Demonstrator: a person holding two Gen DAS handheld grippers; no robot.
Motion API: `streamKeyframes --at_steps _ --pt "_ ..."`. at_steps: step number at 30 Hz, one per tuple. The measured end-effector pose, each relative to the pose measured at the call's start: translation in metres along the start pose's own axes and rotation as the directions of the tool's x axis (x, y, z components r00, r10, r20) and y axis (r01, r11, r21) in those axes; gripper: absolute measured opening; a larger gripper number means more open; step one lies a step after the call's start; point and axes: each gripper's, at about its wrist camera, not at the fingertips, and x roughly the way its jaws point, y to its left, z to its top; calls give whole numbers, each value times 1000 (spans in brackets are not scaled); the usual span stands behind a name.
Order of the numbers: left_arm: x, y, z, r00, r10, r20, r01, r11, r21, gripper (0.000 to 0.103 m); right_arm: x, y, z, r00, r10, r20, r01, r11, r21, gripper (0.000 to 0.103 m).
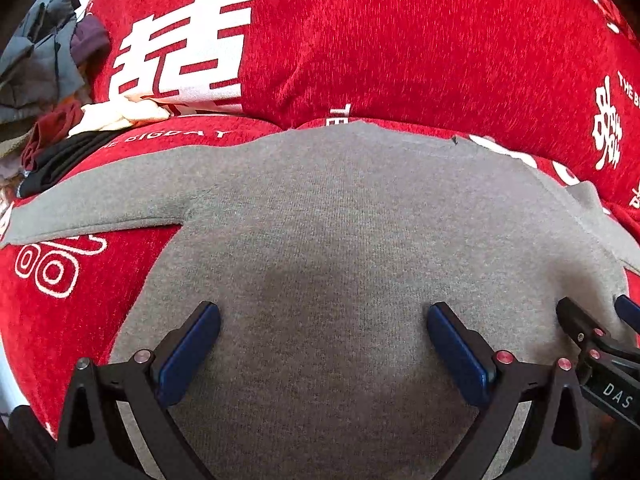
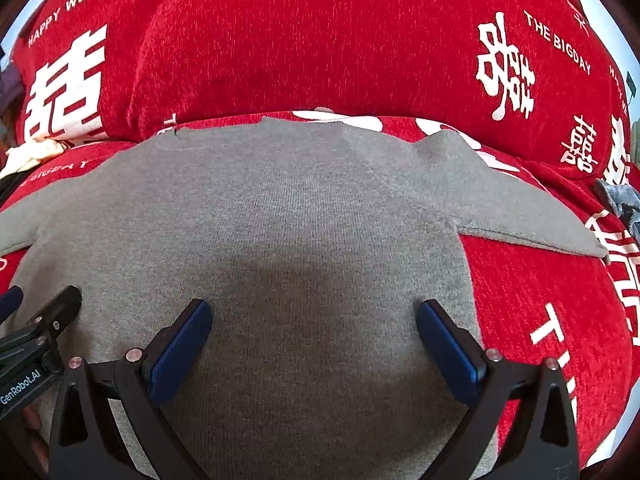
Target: Fold small clothes
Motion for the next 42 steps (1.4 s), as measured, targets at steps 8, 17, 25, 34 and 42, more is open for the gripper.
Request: streamKeyframes --at_steps 8,17,25,34,42 --pt "9 4 23 972 -22 -233 20 1000 -11 103 8 -4 17 985 44 -169 -49 998 -28 102" --pt "-15 -34 42 979 -4 -202 23 996 90 103 -13 -24 48 971 155 -184 -158 987 -2 102" --pt "3 -78 64 975 35 -219 2 986 164 103 39 -63 92 970 104 -219 -98 995 36 102" --pt "43 -154 84 958 10 -288 43 983 176 103 84 -187 99 970 -47 -239 83 987 141 102" --pt "63 -239 102 948 -35 -317 122 959 257 103 48 -340 54 952 -158 -262 254 887 385 102"
